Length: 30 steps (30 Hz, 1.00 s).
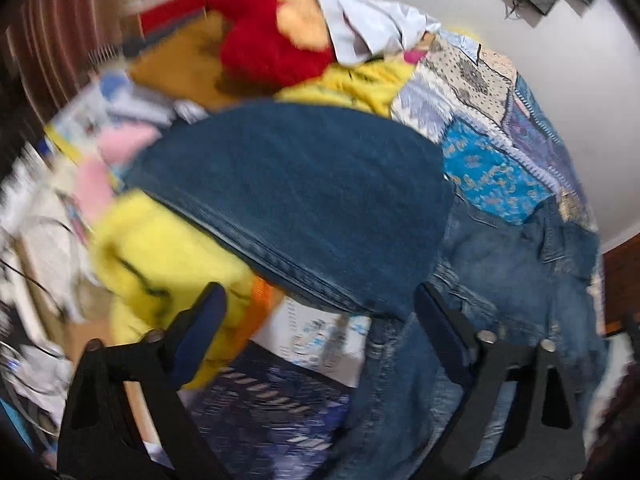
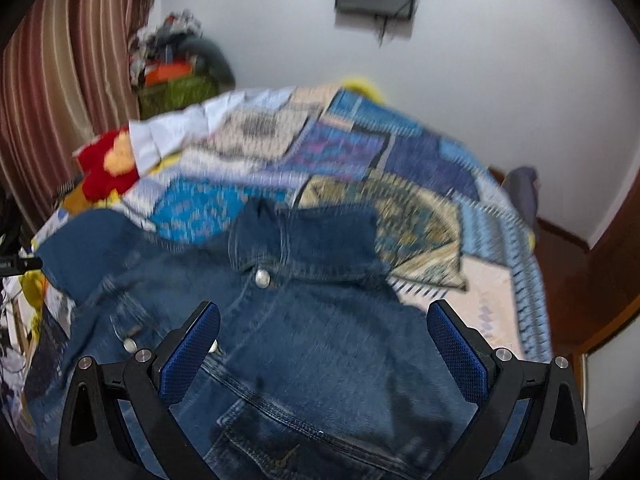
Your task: Fold large clothes
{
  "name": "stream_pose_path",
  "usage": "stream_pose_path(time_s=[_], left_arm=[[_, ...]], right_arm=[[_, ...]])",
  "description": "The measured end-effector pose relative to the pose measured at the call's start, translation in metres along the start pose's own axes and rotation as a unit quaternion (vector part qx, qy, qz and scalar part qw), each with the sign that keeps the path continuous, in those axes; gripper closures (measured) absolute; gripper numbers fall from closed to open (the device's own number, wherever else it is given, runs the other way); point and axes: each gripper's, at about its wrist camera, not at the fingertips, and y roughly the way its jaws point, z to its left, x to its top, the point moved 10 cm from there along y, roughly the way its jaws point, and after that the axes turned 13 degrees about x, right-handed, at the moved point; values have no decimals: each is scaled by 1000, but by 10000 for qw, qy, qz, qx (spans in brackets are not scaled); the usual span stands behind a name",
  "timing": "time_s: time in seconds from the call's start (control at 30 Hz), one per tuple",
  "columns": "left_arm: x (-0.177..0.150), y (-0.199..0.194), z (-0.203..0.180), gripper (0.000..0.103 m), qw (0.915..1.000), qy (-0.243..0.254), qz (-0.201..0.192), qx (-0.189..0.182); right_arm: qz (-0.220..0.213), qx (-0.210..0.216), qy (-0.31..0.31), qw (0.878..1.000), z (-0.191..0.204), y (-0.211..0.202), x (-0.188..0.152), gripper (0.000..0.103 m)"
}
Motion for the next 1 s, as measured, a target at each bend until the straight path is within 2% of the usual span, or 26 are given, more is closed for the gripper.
stream_pose_path(time_s=[0.1, 0.2, 0.27, 0.33, 0.37, 0.4, 0.53, 0.6, 0.67, 0.8, 0.9, 1.0], left_arm=[[-7, 14, -11, 25, 9987, -127, 313, -375], [-4, 25, -16, 28, 9986, -164, 354, -348], [3, 32, -15, 35, 9986, -244, 365, -299], [11, 37, -10, 54, 9988, -317, 348, -105], [14, 38, -7, 60, 9990, -327, 312, 54], [17, 38, -4, 70, 9990, -297, 244, 238], [32, 15, -6, 91, 9939, 124, -413, 1014], [40, -7, -20, 91, 9861, 494, -867, 1329], [49, -37, -42, 92, 9760, 823, -1398, 1450], [57, -84, -104, 94, 9648, 1342, -2017, 1022], [42, -86, -144, 94, 9592, 1763, -2074, 768], [11, -52, -172, 94, 9624, 2090, -1611, 640]], right_arm=[[245, 184, 105, 9995, -3, 23, -10, 0], [331, 266, 137, 9990, -2, 33, -16, 0], [383, 309, 169, 9986, -1, 39, -19, 0], [422, 356, 201, 9983, 0, 43, -21, 0], [449, 379, 213, 9980, 0, 45, -22, 0], [469, 398, 224, 9979, 0, 46, -24, 0], [532, 405, 297, 9973, -5, 46, -28, 0], [543, 385, 341, 9972, -9, 42, -30, 0], [507, 375, 365, 9973, -13, 36, -29, 0], [316, 313, 451, 9980, -20, 15, -22, 0], [126, 328, 561, 9978, -25, -6, -17, 0], [-38, 337, 634, 9974, -27, -27, -15, 0]])
